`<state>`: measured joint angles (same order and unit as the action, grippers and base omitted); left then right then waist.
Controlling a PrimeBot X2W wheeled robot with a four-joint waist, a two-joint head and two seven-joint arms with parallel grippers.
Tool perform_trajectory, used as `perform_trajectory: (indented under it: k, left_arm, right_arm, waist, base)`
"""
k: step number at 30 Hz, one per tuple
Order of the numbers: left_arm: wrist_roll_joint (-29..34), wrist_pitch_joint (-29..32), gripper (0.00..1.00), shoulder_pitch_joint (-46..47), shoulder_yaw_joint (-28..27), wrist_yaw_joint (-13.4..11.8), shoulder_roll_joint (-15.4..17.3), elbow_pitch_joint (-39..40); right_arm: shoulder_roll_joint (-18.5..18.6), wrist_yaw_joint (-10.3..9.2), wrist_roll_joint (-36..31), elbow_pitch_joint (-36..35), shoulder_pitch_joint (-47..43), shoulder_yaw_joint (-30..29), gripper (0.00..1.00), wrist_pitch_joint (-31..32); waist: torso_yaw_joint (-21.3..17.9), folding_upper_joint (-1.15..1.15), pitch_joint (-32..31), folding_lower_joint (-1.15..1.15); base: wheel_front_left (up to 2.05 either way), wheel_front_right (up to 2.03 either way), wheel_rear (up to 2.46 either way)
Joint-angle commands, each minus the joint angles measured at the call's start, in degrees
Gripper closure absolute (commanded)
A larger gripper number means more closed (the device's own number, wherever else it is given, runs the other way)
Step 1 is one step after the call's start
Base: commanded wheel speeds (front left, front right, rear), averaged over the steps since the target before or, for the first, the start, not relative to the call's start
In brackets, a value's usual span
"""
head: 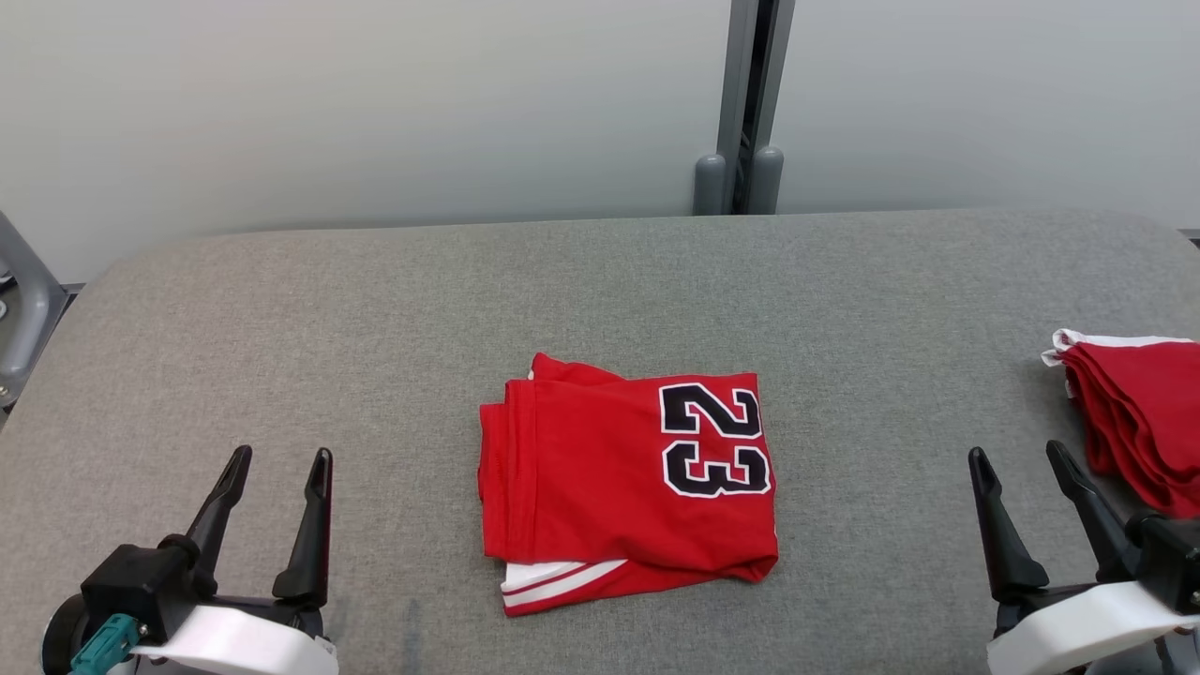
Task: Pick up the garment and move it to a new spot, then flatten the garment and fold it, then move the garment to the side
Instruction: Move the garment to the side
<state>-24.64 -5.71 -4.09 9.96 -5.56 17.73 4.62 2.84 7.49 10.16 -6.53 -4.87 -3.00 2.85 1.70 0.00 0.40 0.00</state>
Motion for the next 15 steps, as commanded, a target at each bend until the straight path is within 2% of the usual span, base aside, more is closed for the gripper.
perform_trajectory:
  k: [1, 9, 15]
  left_arm:
    - [0.0, -0.3, 0.00, 0.9, -0.1, -0.2, 0.4, 0.2]
    - [0.0, -0.7, 0.00, 2.5, 0.5, 0.3, 0.4, 0.8]
    - [-0.2, -1.6, 0.00, 5.0, 1.1, 1.1, 0.0, 0.8]
  right_arm:
    - [0.2, 0.00, 0.1, 0.1, 0.4, -0.2, 0.00, 0.2]
    - [0.2, 0.00, -0.2, 0.7, 1.9, -0.4, 0.00, 0.7]
    - [0.2, 0.00, 0.0, 5.6, 6.7, 2.6, 0.00, 2.5]
  waist:
    - [0.2, 0.00, 0.2, 0.00]
    - [2.1, 0.00, 1.8, 0.00]
    - [4.6, 0.00, 5.8, 0.00]
  base:
    - [0.00, 0.00, 0.00]
    - [0.00, 0.00, 0.00]
    - [0.00, 0.00, 0.00]
